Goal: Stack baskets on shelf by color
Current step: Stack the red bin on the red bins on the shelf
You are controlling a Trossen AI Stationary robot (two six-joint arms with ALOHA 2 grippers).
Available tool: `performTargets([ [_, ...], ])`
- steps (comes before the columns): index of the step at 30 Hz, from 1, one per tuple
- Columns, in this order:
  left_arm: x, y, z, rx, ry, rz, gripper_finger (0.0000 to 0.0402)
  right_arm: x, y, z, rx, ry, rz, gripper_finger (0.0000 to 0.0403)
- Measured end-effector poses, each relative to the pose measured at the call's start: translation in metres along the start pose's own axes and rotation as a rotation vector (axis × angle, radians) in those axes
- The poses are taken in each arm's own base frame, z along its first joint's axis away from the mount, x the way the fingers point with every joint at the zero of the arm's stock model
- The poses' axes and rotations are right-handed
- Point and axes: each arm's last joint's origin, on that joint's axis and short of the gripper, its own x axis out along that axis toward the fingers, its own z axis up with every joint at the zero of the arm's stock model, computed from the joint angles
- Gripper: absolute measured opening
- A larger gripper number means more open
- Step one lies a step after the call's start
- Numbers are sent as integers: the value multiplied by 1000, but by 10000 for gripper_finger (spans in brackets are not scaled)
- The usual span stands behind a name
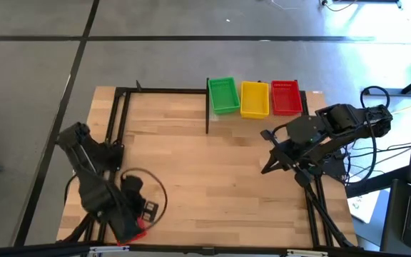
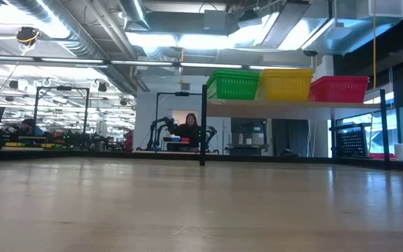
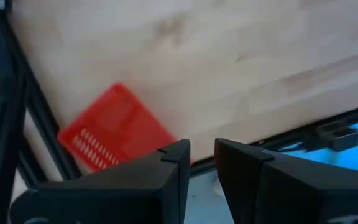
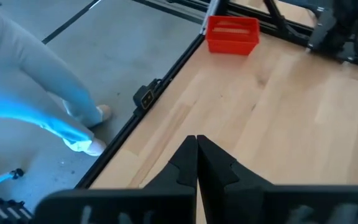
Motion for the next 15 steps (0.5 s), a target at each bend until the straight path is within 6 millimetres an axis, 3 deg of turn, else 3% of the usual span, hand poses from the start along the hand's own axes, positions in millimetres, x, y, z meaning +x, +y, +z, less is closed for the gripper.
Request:
performTargets([
  [8, 47, -5, -52, -43, -10, 78, 66, 2, 9, 4, 4, -27, 31, 0],
  [15, 93, -6, -81, 23, -80, 158, 66, 1, 9, 12, 54, -107, 29, 0],
])
